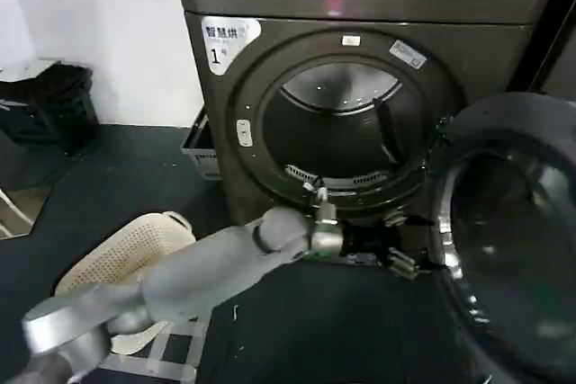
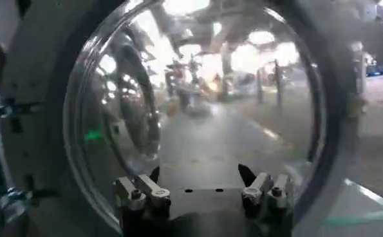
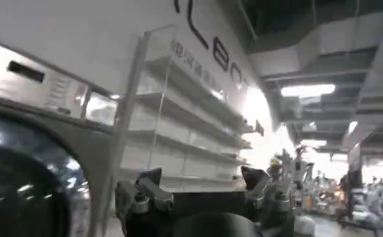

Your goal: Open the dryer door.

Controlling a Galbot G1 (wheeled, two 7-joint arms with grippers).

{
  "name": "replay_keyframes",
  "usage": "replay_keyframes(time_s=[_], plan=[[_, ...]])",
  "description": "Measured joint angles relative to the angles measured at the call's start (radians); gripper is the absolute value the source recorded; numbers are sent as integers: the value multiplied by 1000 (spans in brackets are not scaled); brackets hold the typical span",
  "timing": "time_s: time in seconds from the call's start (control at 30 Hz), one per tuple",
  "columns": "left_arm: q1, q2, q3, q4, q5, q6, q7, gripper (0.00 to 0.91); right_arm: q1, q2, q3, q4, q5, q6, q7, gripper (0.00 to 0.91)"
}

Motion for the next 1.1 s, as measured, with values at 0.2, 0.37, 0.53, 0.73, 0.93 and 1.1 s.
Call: replay_keyframes(time_s=[0.2, 0.37, 0.53, 0.73, 0.93, 1.1], plan=[[-52, -106, 43, 83, 20, -11, -21, 907, -19, -1, 42, 10, 7, -5, -10, 907], [-70, -176, 49, 123, 19, -8, -34, 907, -25, -2, 62, 18, 9, -6, -11, 907], [-86, -236, 42, 166, 34, -4, -59, 907, -31, -6, 78, 17, 31, -11, -11, 907], [-88, -309, 18, 230, 53, 5, -105, 907, -32, -10, 81, 14, 34, -10, -15, 907], [-94, -362, -23, 271, 53, 35, -154, 907, -27, -14, 85, 9, 35, -5, -29, 907], [-106, -357, -39, 276, 54, 30, -175, 907, -28, -10, 89, 12, 35, -4, -32, 907]])
